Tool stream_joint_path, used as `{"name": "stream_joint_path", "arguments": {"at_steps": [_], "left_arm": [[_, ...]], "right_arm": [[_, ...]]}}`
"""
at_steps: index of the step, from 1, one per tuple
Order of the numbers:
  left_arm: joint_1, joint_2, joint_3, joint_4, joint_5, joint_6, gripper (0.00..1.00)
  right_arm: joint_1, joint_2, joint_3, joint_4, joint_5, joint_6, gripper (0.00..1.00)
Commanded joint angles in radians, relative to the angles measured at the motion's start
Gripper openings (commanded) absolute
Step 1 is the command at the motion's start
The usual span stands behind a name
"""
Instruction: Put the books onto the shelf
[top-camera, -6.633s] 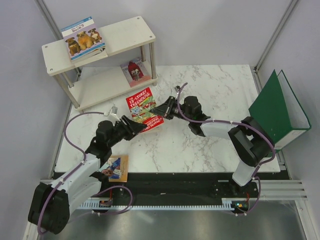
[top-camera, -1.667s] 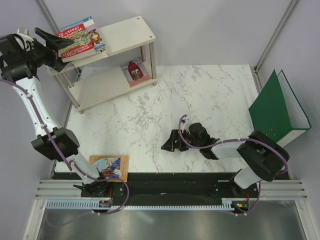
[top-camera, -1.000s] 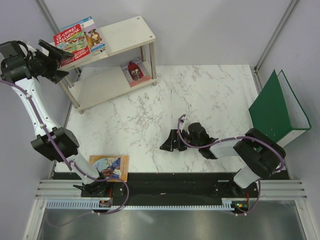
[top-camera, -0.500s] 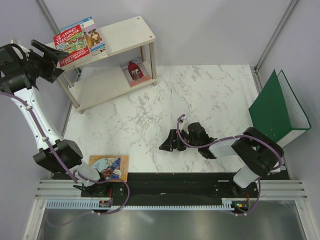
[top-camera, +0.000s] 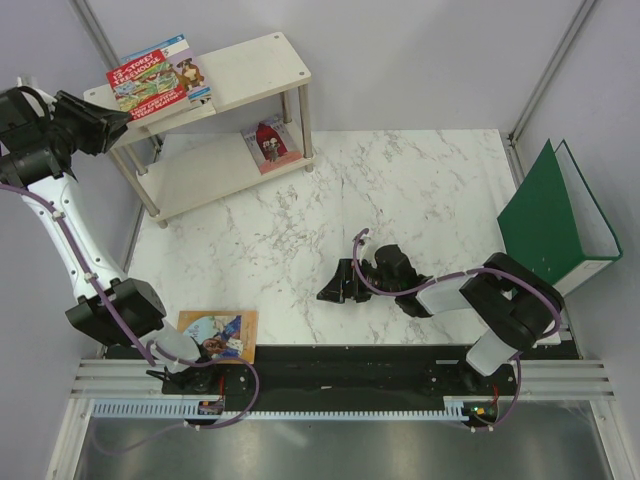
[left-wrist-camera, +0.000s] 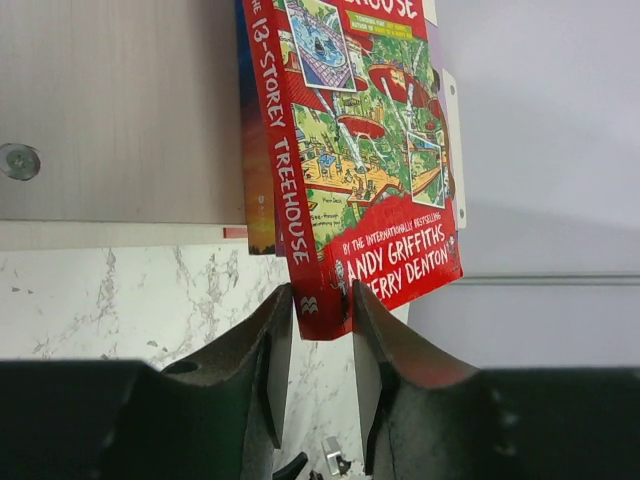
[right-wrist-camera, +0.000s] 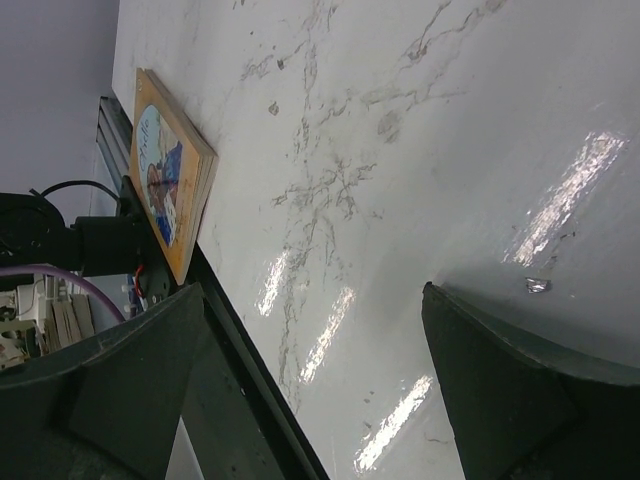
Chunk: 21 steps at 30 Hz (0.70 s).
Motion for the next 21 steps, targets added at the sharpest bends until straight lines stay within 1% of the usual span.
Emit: {"name": "stream_joint_path", "arguments": {"at_steps": [1, 13, 21], "left_arm": [[0.006, 0.006, 0.018, 0.081, 0.005, -0.036, 0.35], [0.006, 0.052, 0.030, 0.136, 0.028, -0.083, 0.34], [-0.005, 0.116, 0.141, 0.145, 0.077, -0.122, 0.35]], "right_arm": [[0.007, 0.044, -0.008, -0.102, 0.004, -0.005, 0.98], [0.007, 0.061, -0.002, -0.104, -0.004, -0.005, 0.98], [0.007, 0.078, 0.004, -0.099, -0.009, -0.001, 0.98]]}}
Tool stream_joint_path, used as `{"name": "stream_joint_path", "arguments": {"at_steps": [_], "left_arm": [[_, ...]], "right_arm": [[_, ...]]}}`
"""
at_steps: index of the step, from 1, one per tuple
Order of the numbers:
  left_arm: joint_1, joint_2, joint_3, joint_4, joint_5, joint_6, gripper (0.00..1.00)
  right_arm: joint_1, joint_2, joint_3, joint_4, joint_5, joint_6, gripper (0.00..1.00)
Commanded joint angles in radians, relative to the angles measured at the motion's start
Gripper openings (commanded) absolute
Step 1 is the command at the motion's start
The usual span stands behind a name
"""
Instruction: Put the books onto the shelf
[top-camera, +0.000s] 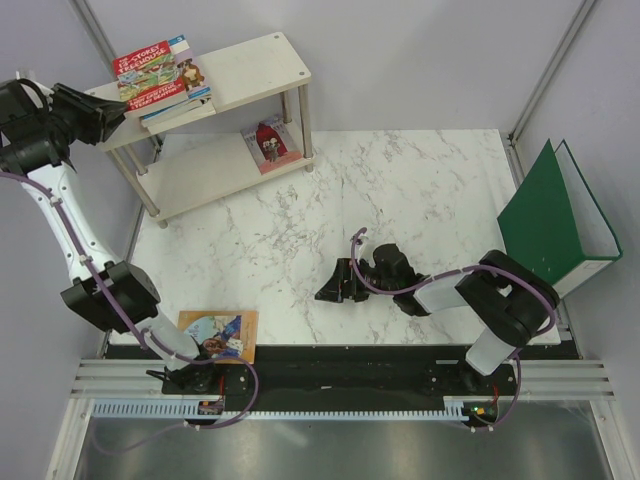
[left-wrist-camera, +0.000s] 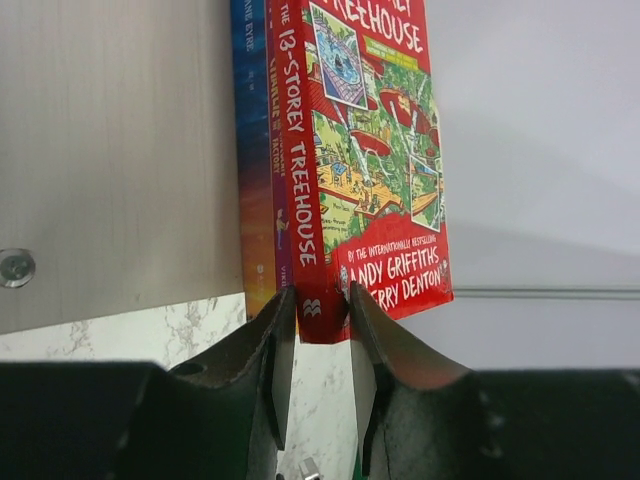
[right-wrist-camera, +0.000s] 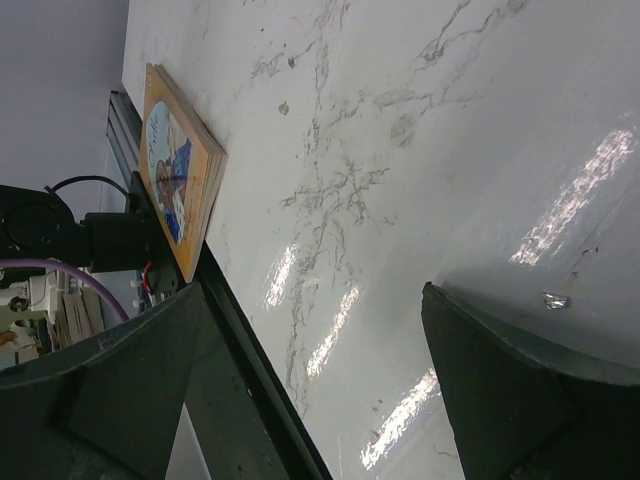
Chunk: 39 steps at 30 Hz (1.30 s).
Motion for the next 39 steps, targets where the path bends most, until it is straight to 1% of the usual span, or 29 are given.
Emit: {"name": "stream_joint_path", "arguments": {"at_steps": [1, 4, 8, 12, 18, 20, 21, 24, 28, 29, 32, 34, 36, 37, 39], "left_arm": [[-0.008, 0.026, 0.092, 0.066, 0.048, -0.049, 0.35], [-0.028, 0.038, 0.115, 0.066, 0.062, -0.051, 0.35], [-0.078, 0.035, 0.116, 0.066, 0.031, -0.040, 0.37], [-0.098, 0.052, 0.119, 0.066, 0.020, -0.057, 0.37], [-0.097, 0.035, 0.093, 0.066, -0.019, -0.068, 0.37], [-0.094, 0.027, 0.084, 0.066, -0.029, -0.069, 0.35], [-0.092, 0.018, 0.081, 0.064, -0.038, -0.071, 0.33], [-0.086, 0.000, 0.072, 0.064, -0.056, -0.068, 0.31], [-0.069, -0.014, 0.066, 0.066, -0.082, -0.071, 0.32], [-0.065, -0.011, 0.069, 0.066, -0.084, -0.078, 0.34], [-0.054, -0.005, 0.070, 0.067, -0.108, -0.094, 0.51], [-0.054, -0.005, 0.070, 0.087, -0.121, -0.097, 0.59], [-0.054, -0.006, 0.073, 0.101, -0.137, -0.100, 0.88], [-0.055, -0.006, 0.078, 0.104, -0.142, -0.100, 1.00], [-0.057, -0.006, 0.087, 0.107, -0.150, -0.095, 1.00]], "right_arm": [[0.007, 0.050, -0.010, -0.120, 0.017, -0.011, 0.98], [0.009, 0.053, -0.009, -0.120, 0.017, -0.009, 0.98], [0.010, 0.056, -0.009, -0.120, 0.017, -0.008, 0.98], [0.009, 0.053, -0.009, -0.123, 0.013, -0.008, 0.98], [0.009, 0.055, -0.010, -0.124, 0.012, -0.011, 0.98], [0.010, 0.055, -0.010, -0.124, 0.012, -0.012, 0.98], [0.009, 0.055, -0.010, -0.123, 0.012, -0.012, 0.98], [0.009, 0.056, -0.010, -0.123, 0.009, -0.014, 0.98], [0.009, 0.061, -0.009, -0.118, 0.006, -0.012, 0.98], [0.009, 0.064, -0.009, -0.118, 0.004, -0.014, 0.98], [0.009, 0.062, -0.009, -0.117, 0.004, -0.014, 0.98], [0.009, 0.062, -0.010, -0.117, 0.004, -0.017, 0.98], [0.010, 0.059, -0.012, -0.118, 0.006, -0.020, 0.98], [0.010, 0.058, -0.012, -0.118, 0.007, -0.020, 0.98], [0.009, 0.056, -0.012, -0.121, 0.009, -0.023, 0.98]]}}
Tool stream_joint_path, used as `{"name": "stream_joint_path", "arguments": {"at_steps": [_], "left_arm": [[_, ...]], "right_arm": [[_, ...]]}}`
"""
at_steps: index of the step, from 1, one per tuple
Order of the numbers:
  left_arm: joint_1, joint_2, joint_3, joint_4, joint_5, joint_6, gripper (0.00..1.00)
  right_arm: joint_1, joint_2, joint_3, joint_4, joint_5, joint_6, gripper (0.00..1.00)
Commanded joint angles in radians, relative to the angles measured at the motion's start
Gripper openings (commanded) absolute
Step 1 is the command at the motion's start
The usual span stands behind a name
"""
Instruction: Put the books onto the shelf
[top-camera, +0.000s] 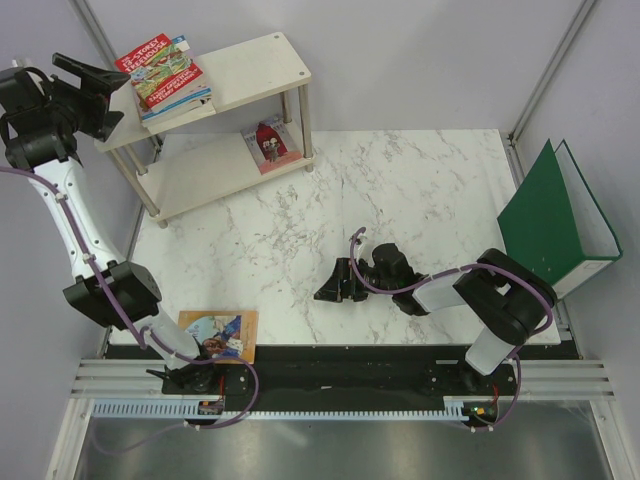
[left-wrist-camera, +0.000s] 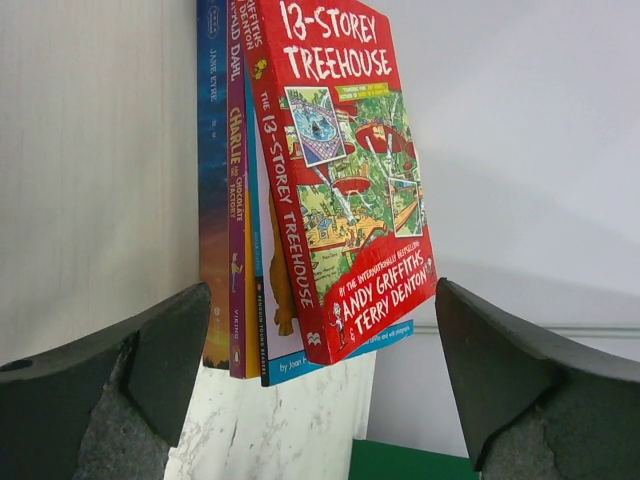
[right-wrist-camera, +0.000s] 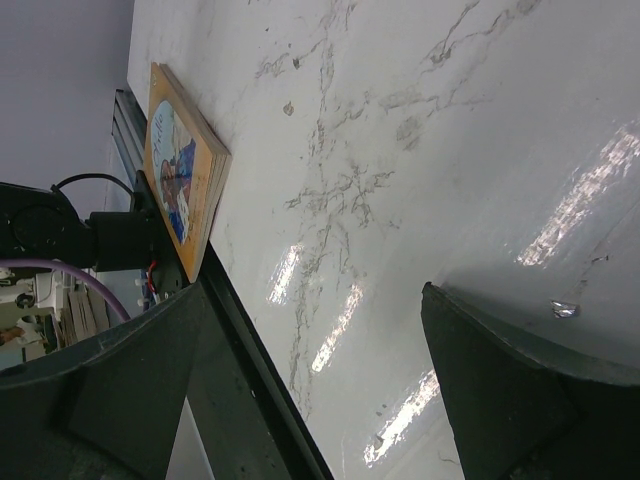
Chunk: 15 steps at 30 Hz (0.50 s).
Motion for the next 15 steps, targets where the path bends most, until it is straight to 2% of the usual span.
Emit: {"name": "stream_joint_path", "arguments": {"at_steps": [1, 3, 5, 8, 12, 15], "left_arm": [[-0.002, -0.028, 0.036, 0.056, -0.038, 0.003, 1.00], [-0.003, -0.013, 0.059, 0.056, -0.024, 0.009, 0.97], [-0.006, -0.002, 0.070, 0.057, 0.007, 0.007, 0.88], [-0.034, -0.004, 0.075, 0.080, 0.036, 0.018, 0.81], [-0.126, -0.013, 0.127, 0.102, 0.033, 0.063, 0.72], [-0.187, -0.017, 0.138, 0.100, -0.019, 0.099, 0.66]], "right_arm": [[0.009, 0.041, -0.019, -0.134, 0.023, -0.030, 0.98], [0.009, 0.044, -0.018, -0.134, 0.021, -0.030, 0.98], [0.009, 0.047, -0.018, -0.132, 0.021, -0.029, 0.98], [0.009, 0.053, -0.015, -0.131, 0.018, -0.027, 0.98], [0.010, 0.058, -0.013, -0.131, 0.018, -0.026, 0.98], [0.010, 0.058, -0.015, -0.129, 0.015, -0.026, 0.98]]}}
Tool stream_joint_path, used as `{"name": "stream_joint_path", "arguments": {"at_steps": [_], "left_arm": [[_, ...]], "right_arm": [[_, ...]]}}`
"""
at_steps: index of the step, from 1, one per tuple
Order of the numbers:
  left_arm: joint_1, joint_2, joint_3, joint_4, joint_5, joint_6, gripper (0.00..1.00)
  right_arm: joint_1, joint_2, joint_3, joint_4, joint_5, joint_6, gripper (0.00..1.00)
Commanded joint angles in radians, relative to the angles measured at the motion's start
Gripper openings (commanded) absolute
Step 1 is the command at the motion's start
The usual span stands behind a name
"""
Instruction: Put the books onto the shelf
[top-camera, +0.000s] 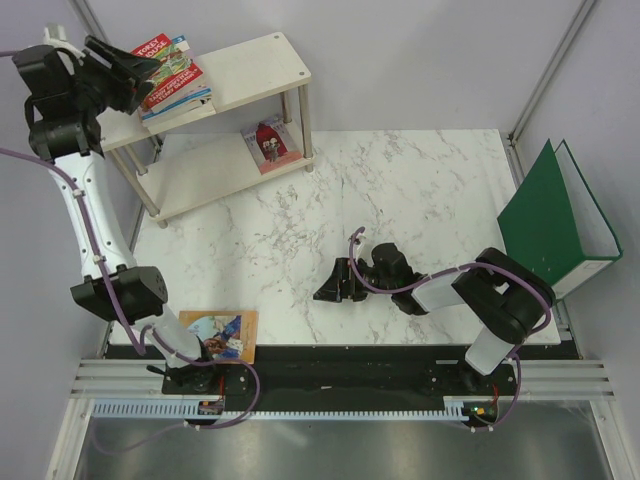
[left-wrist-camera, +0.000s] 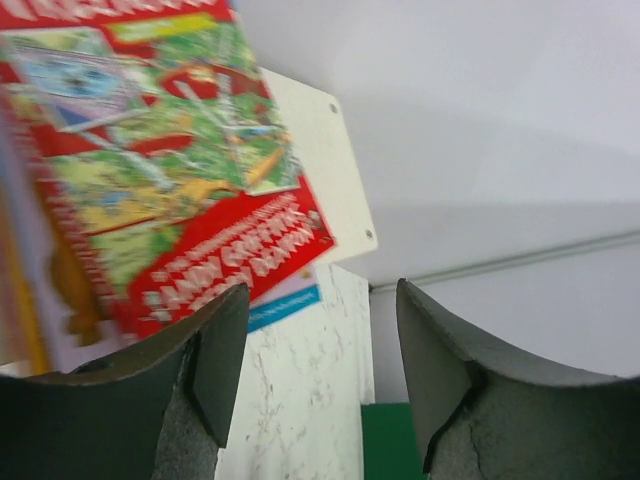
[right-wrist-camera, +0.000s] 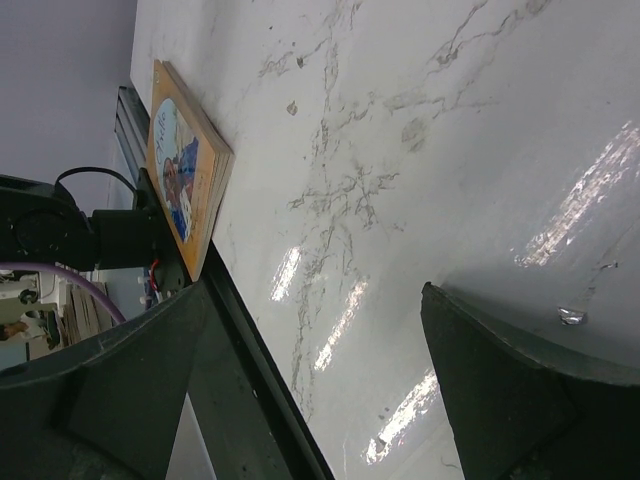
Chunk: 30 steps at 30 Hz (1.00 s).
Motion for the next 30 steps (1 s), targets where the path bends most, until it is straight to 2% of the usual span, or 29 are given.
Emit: {"name": "stream_joint_path", "arguments": {"at_steps": [1, 6, 9, 12, 14, 16, 19, 23, 30], "left_arm": [[-0.082, -0.020, 0.064, 0.059, -0.028, 0.085, 0.66], [-0.083, -0.025, 0.053, -0.010, -0.060, 0.125, 0.66], [-0.053, -0.066, -0.002, -0.011, -0.123, 0.135, 0.75], [0.005, -0.071, -0.016, -0.008, -0.114, 0.089, 0.83], [0.035, -0.051, -0.004, -0.007, -0.082, 0.076, 0.81], [0.040, -0.037, 0.007, -0.017, -0.051, 0.073, 0.74], [0.040, -0.028, -0.004, -0.027, -0.017, 0.078, 0.69], [0.040, -0.050, -0.073, -0.024, -0.012, 0.090, 0.67], [0.029, -0.060, -0.103, -0.021, -0.015, 0.092, 0.65]], "right_arm": [[0.010, 0.047, -0.023, -0.135, 0.024, -0.026, 0.98], [0.010, 0.044, -0.023, -0.138, 0.027, -0.027, 0.98], [0.012, 0.053, -0.023, -0.135, 0.019, -0.027, 0.98], [0.010, 0.053, -0.024, -0.133, 0.019, -0.027, 0.98], [0.010, 0.055, -0.021, -0.131, 0.018, -0.027, 0.98], [0.010, 0.062, -0.020, -0.127, 0.015, -0.027, 0.98], [0.010, 0.070, -0.018, -0.124, 0.012, -0.026, 0.98], [0.010, 0.070, -0.018, -0.122, 0.010, -0.026, 0.98], [0.009, 0.075, -0.014, -0.122, 0.009, -0.023, 0.98]]}}
